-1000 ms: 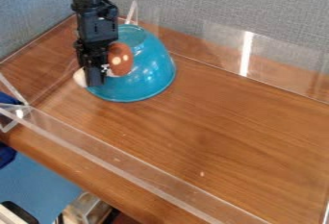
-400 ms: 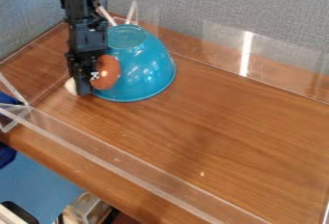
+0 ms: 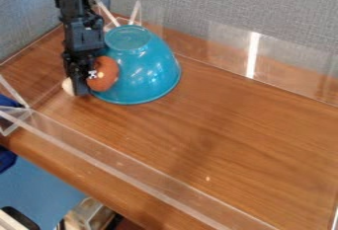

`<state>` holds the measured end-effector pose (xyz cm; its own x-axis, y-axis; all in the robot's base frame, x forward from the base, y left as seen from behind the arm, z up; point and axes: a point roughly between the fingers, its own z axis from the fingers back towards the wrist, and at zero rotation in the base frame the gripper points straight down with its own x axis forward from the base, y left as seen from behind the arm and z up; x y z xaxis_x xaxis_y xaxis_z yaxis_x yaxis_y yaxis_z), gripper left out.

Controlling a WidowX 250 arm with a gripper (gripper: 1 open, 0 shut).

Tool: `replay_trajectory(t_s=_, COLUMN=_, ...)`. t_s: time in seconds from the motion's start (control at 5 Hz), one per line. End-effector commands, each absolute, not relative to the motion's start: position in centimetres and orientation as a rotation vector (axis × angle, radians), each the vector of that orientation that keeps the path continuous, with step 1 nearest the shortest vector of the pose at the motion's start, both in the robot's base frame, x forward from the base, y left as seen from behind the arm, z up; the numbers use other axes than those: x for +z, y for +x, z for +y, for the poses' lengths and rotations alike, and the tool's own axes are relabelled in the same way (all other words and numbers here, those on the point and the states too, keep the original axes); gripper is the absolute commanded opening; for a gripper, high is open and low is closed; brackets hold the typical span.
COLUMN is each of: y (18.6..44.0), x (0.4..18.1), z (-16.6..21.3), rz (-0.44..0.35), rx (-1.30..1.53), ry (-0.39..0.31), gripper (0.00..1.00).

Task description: Put the mushroom in the blue bowl

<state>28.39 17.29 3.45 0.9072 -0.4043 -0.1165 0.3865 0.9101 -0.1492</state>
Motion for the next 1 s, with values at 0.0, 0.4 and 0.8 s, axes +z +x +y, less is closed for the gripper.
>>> replay_trajectory(t_s=0.0, y=30.3, x=9.9, z=17.3, rz=0.013, rx=-0.393, ry=-0.033, gripper=0.0)
replay_trajectory(t_s=0.4, y=30.4, x=16.7, z=14.7, rz=-0.066, rx=-0.457, ry=-0.01, gripper=0.0)
replay_trajectory(t_s=0.8, y=28.3, x=15.9, z=12.7, rz=-0.064, rx=-0.595, ry=0.002, gripper=0.0)
